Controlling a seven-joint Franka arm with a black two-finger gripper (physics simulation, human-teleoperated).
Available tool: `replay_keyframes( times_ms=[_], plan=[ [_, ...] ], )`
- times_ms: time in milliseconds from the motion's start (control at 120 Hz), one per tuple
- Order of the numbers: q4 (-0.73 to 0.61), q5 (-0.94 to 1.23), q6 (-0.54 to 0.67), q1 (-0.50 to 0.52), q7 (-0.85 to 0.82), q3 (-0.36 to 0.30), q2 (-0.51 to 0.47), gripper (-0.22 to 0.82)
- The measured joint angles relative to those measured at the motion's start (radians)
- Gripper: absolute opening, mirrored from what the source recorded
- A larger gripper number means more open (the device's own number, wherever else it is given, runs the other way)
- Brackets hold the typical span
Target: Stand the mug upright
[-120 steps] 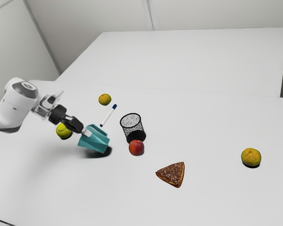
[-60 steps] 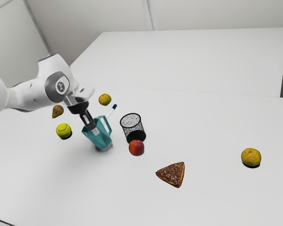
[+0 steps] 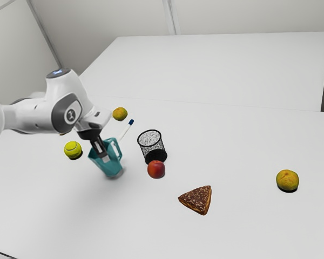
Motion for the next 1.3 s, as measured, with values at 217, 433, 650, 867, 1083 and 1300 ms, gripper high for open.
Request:
replay_keyframes(
  times_ms=[217,433,650,867,1083,1300],
  plan=[
    [-0.018,0.021,-0.015,-0.002,-0.046,-0.022,-0.004,-0.18],
    [-0.024,0.044,-0.023,-0.003,-0.087,-0.033,0.008,-0.18],
    [-0.024,0.052,-0.024,0.001,-0.113,-0.045,-0.002,0.09],
    [-0.004,0.052,-0.048,0.002,-0.131,-0.060,-0.071,0.34],
    [0.115,0.044,-0.144,0.011,-0.194,-0.064,-0.097,0.49],
    [0.427,0.047,-0.352,-0.004,-0.397,-0.047,-0.024,0.56]
  ],
)
